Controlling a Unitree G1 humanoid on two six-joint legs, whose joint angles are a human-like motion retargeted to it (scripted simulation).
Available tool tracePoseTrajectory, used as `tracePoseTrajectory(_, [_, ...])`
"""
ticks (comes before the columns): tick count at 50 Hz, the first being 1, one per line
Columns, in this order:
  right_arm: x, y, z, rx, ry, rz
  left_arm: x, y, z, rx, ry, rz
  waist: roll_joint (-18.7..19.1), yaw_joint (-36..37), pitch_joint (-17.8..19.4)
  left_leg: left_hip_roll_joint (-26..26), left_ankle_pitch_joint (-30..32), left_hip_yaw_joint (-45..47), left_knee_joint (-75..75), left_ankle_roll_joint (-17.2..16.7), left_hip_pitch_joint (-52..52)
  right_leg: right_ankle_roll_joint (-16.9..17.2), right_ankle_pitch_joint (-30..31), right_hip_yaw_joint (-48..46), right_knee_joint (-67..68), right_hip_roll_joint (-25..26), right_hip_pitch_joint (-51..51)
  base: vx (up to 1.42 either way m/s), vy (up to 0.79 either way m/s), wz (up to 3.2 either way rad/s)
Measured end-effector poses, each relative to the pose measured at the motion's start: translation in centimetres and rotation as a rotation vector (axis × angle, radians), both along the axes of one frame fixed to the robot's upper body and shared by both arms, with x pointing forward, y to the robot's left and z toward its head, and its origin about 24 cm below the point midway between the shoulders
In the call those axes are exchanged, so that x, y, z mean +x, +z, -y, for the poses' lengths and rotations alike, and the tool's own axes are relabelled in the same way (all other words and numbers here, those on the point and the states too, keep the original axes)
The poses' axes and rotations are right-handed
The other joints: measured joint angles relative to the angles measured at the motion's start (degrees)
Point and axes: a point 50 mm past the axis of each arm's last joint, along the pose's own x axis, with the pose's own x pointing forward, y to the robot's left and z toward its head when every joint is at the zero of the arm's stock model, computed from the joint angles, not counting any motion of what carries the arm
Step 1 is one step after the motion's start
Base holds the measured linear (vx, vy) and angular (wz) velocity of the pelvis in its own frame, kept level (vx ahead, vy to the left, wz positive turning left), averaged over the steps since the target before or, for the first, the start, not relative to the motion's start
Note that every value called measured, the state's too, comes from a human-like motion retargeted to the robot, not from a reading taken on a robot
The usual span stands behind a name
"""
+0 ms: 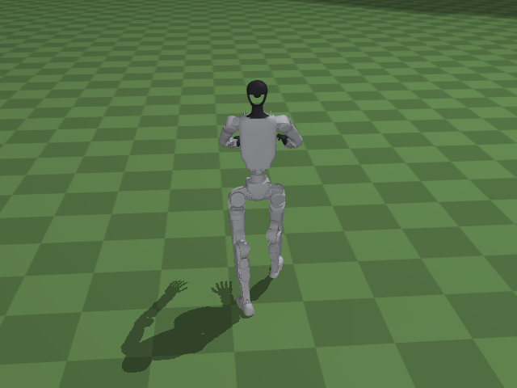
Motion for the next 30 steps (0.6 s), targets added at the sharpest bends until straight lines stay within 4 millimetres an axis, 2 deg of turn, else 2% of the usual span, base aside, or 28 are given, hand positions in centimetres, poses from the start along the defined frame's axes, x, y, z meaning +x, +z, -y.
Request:
tracePoseTrajectory(3, [-0.3,-0.5,0.5,-0.016,-0.008,-0.022,-0.4,-0.7,-0.1,-0.011,0.008,-0.020,0.22,-1.02,-1.64,-0.22,1.08,-1.09,3.06,0.63,0.71,-1.20,3.15,-0.60,0.00,-1.01,2.65,0.66,-0.13,0.36])
tracePoseTrajectory(5, [-0.9,-1.3,0.6,-0.022,0.007,-0.052,-1.0,-1.7,0.0,-0.018,-0.003,-0.045,0.07,-1.29,-3.45,-0.33,3.28,-1.39,6.44,1.49,0.27,0.90,0.25,-1.07,6.33,-3.13,1.62,0.68,-0.16,0.30])
tracePoseTrajectory(10, [-1.8,-2.8,1.5,-0.056,-0.018,-0.106,-2.1,-2.9,0.2,-0.064,0.008,-0.082,0.23,0.12,-5.60,2.84,14.60,1.02,27.42,3.85,-8.03,-1.42,-6.34,-0.16,13.23,-4.54,3.44,0.62,-0.21,0.13])
tracePoseTrajectory(12, [-1.8,-2.7,1.7,-0.066,-0.027,-0.106,-2.2,-2.8,0.4,-0.087,0.011,-0.078,0.14,1.43,-5.68,5.06,16.53,3.09,37.68,5.68,-13.24,-1.94,-7.82,0.40,14.64,-4.57,4.26,0.54,-0.20,-0.09])
tracePoseTrajectory(15, [-1.6,-2.3,1.8,-0.070,-0.038,-0.088,-2.0,-2.3,0.4,-0.111,0.018,-0.065,-0.26,3.94,-5.03,7.57,13.86,6.16,48.03,8.41,-19.74,-2.03,-9.88,1.57,16.27,-4.51,5.64,0.51,-0.17,-0.27])
tracePoseTrajectory(17, [-1.4,-2.1,1.6,-0.066,-0.040,-0.076,-1.9,-2.2,0.5,-0.118,0.022,-0.064,-0.82,6.05,-4.32,7.66,11.08,7.85,49.52,9.10,-22.65,-1.77,-10.95,2.80,17.10,-4.57,6.80,0.49,-0.13,-0.50])
tracePoseTrajectory(18, [-1.4,-2.1,1.5,-0.061,-0.039,-0.073,-1.9,-2.2,0.5,-0.120,0.022,-0.066,-1.15,7.17,-3.98,7.32,9.94,8.54,48.93,9.05,-23.84,-1.62,-11.41,3.48,17.41,-4.61,7.46,0.49,-0.11,-0.54])
tracePoseTrajectory(20, [-1.1,-1.8,1.5,-0.050,-0.051,-0.053,-1.8,-2.0,0.4,-0.125,0.035,-0.064,-1.39,9.13,-2.77,6.25,8.30,9.39,45.39,8.18,-25.81,-3.70,-11.38,3.90,12.10,-3.48,12.03,0.48,-0.09,-0.52])
tracePoseTrajectory(23, [-0.8,-1.5,1.0,-0.036,-0.043,-0.038,-1.6,-1.8,0.3,-0.122,0.038,-0.058,-1.55,12.30,-1.07,5.30,7.23,11.45,33.75,7.12,-26.66,-3.72,-12.50,5.45,11.66,-2.86,14.96,0.48,-0.06,-0.66])
tracePoseTrajectory(27, [-0.3,-1.0,0.2,-0.029,-0.031,-0.020,-1.4,-1.4,0.0,-0.114,0.041,-0.043,-0.69,15.28,0.22,4.84,12.44,15.01,10.26,5.91,-25.52,-3.90,-14.18,7.19,11.81,-0.95,17.55,0.48,-0.01,-0.60])
tracePoseTrajectory(30, [0.1,-0.5,-0.5,-0.022,-0.014,-0.004,-1.3,-1.1,-0.5,-0.111,0.042,-0.030,0.66,16.36,1.00,4.71,17.50,17.13,-7.44,2.41,-23.88,-3.68,-15.49,8.23,12.02,1.20,20.05,0.53,0.04,-0.50])
